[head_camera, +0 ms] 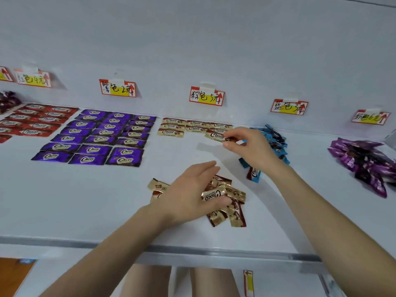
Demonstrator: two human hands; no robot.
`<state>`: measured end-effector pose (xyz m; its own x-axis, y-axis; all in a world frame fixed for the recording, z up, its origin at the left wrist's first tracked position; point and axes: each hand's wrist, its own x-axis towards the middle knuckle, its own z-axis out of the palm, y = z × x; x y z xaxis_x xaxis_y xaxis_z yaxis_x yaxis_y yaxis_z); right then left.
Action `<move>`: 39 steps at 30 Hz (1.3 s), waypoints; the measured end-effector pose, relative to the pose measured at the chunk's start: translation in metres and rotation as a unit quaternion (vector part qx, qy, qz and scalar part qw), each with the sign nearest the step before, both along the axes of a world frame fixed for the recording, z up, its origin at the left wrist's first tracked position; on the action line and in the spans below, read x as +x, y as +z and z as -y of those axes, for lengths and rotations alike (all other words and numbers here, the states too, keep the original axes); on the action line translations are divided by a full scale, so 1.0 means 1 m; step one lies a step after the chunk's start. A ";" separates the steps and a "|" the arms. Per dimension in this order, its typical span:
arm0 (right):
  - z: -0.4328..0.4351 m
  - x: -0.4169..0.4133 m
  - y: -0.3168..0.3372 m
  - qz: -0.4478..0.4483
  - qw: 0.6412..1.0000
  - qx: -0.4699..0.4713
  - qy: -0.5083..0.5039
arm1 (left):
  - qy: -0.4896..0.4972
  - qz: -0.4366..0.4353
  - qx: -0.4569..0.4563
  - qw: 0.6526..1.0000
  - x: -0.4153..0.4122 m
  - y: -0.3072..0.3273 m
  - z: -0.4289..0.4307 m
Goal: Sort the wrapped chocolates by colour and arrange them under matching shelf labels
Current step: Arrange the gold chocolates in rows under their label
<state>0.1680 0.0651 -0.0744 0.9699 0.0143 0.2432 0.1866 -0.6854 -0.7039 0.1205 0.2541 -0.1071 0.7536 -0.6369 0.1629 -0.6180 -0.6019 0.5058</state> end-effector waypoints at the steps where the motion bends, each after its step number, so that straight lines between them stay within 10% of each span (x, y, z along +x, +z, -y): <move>1: 0.004 0.004 -0.002 -0.001 1.000 -0.004 -0.002 | -0.024 0.017 0.036 0.999 0.003 -0.001 0.003; 18: -0.036 0.073 -0.031 0.005 0.973 -0.225 0.040 | 0.032 -0.070 0.047 0.996 0.025 0.008 -0.031; 39: -0.046 0.071 -0.046 0.009 0.974 -0.220 0.054 | 0.219 -0.237 -0.342 0.882 0.025 0.017 -0.048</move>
